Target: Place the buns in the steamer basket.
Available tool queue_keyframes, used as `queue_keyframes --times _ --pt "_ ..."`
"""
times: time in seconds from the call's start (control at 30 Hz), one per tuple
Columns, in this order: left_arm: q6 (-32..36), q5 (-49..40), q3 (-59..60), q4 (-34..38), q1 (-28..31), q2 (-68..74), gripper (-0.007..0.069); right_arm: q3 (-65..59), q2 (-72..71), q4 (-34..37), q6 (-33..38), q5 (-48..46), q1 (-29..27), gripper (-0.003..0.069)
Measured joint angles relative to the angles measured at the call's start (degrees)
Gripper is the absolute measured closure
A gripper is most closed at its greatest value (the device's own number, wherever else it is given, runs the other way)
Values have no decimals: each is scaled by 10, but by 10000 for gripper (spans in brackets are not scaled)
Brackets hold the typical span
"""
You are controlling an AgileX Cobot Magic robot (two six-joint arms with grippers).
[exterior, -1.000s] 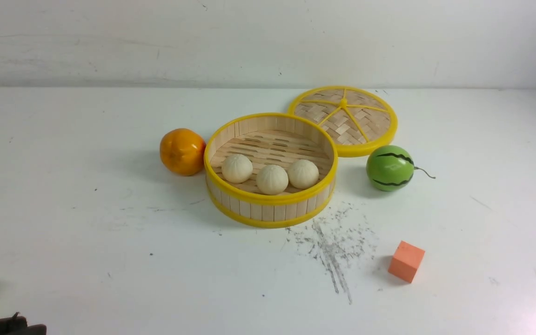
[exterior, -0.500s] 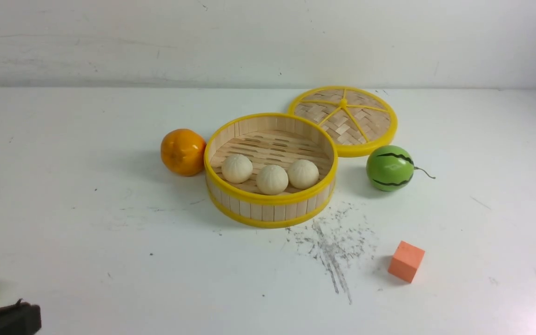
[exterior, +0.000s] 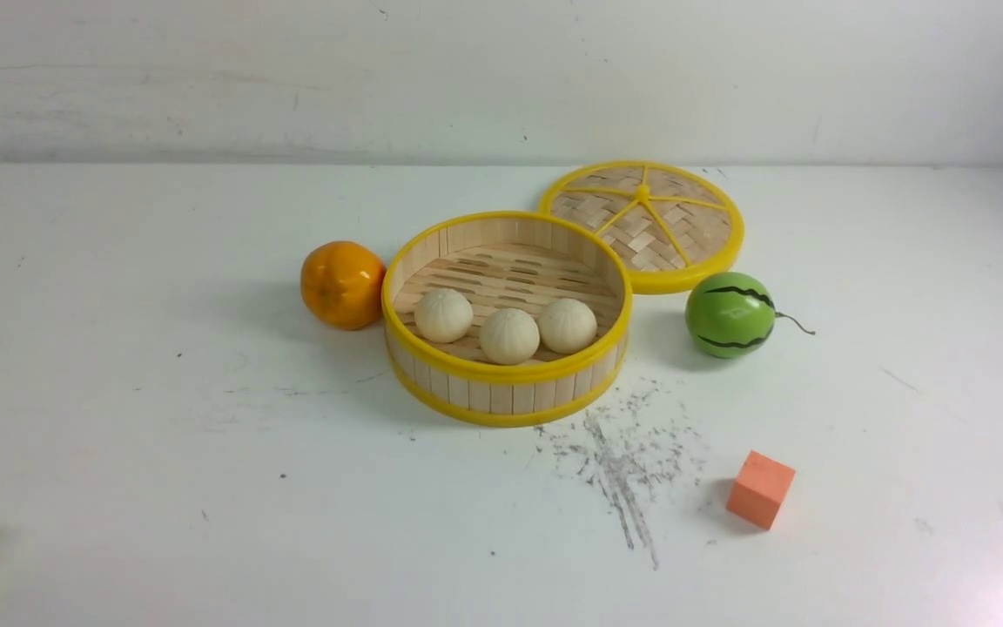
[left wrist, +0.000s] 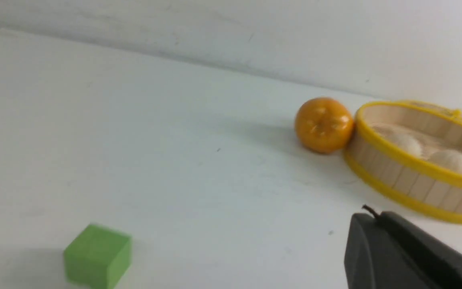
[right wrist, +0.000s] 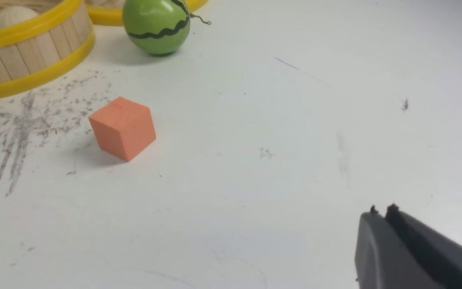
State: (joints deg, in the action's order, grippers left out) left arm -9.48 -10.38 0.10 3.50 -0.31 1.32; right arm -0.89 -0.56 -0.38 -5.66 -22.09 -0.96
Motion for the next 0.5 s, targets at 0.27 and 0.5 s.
queue_keyframes --times 0.27,0.5 --pt "5 -113 17 0 32 -18 638 0 0 0 0 0 0 625" --pt "6 -105 17 -3 38 -18 638 0 0 0 0 0 0 616"
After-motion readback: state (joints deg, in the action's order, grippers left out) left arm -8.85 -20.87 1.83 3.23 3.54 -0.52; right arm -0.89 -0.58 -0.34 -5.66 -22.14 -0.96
